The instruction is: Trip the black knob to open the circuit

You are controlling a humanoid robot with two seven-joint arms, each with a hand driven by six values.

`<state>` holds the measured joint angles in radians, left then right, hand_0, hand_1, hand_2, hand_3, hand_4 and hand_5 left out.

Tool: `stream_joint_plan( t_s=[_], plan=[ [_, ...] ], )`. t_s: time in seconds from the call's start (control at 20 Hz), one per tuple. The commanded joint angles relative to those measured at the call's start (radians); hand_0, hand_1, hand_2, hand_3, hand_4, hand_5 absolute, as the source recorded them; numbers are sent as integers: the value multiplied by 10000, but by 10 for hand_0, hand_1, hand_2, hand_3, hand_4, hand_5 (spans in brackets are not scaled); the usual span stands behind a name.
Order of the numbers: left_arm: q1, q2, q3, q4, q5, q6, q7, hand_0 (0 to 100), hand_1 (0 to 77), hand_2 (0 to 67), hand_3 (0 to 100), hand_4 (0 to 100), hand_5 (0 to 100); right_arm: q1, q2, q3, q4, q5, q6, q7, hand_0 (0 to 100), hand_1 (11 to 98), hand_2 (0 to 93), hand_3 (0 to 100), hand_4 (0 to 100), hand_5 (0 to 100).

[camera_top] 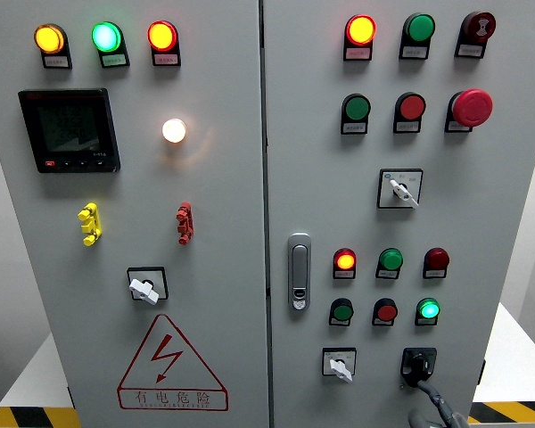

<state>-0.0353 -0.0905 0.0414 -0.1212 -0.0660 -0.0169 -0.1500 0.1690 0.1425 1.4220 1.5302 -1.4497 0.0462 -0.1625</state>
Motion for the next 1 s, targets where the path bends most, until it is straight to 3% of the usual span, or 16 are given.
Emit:
stream_joint_plan(
  t_s=[0.0,0.6,0.95],
  plan=[
    [0,0,0,0,0,0,-3,0,34,127,214,66,16,-18,17,16,-8,0,-1,-1,878,443,63,961,1000,1000],
    [0,0,0,0,0,0,-3,0,32,128,214,67,16,-64,-14,537,7,123,-2,-1,878,441,63,963,1000,1000],
    [0,0,0,0,0,0,-3,0,32,128,214,67,16,-233,-105,920,23,123,-2,-1,879,440,64,963,1000,1000]
  ],
)
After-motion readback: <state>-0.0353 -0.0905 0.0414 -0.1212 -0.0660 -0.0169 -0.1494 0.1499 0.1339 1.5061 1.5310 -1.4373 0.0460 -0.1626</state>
